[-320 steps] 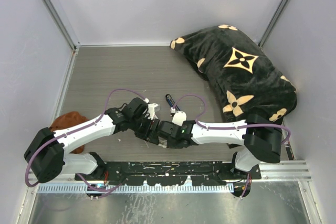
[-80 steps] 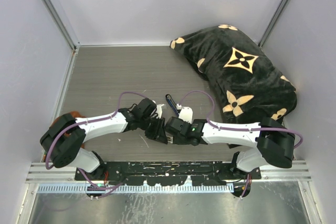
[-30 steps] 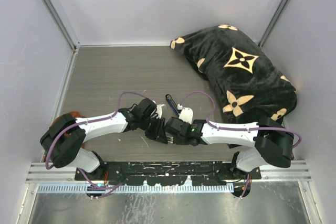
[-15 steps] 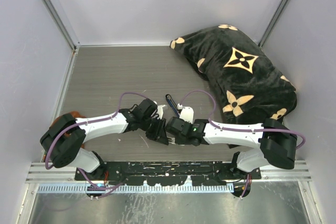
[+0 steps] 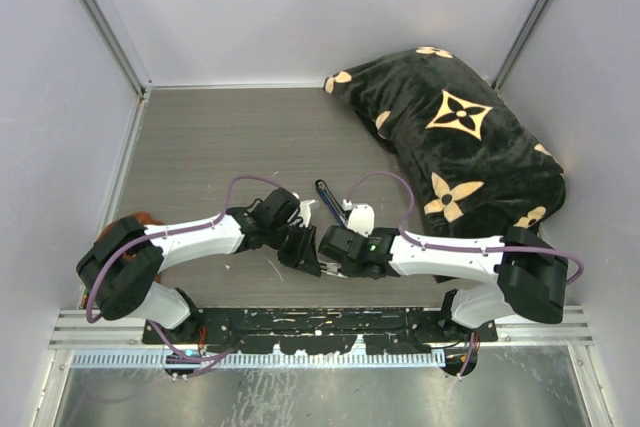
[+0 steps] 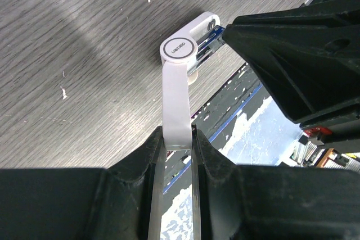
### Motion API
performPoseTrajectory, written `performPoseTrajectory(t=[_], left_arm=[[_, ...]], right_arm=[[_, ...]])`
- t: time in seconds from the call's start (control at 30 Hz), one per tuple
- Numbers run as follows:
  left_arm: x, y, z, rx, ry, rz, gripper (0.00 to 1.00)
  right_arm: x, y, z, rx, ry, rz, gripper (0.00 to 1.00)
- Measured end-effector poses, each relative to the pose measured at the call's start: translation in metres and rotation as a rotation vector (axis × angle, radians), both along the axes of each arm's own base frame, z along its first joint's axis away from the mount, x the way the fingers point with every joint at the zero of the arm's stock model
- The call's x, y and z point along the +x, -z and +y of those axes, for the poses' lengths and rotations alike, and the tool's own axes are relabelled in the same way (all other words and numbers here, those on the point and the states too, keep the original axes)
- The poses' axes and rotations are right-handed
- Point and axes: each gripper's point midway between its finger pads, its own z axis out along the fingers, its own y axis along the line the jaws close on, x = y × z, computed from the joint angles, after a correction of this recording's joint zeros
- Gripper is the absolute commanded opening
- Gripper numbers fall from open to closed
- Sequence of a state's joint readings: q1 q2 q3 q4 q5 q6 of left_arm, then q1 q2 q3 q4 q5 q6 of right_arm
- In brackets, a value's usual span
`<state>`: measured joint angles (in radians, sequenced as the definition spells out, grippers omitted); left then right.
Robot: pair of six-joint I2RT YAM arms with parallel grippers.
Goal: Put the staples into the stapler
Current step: Adjust the staple in the stapler.
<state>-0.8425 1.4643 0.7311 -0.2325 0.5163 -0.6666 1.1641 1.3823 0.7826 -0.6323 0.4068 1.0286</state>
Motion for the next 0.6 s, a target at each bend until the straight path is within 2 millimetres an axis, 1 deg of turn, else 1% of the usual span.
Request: performPoseTrajectory(t=[0.17, 0.33, 0.47, 0.6], left_arm=[[0.000, 0.000, 0.000, -0.002, 0.000, -0.001, 0.11], [0.000, 0.000, 0.000, -0.001, 0.000, -0.001, 0.12], [0.000, 0.000, 0.000, -0.001, 0.000, 0.000, 0.12], [0.000, 0.002, 0.000, 0.003, 0.000, 0.004, 0.12]], right_arm=[[-0.001, -0.003, -0.008, -0.004, 0.003, -0.012, 0.22], [-0.001, -0.014, -0.011, 0.036, 0.003, -0.036, 0.29], [0.002, -0.018, -0.007, 0.063, -0.019, -0.054, 0.38], [0.004, -0.016, 0.000, 0.067, -0.064, -0.060, 0.39]])
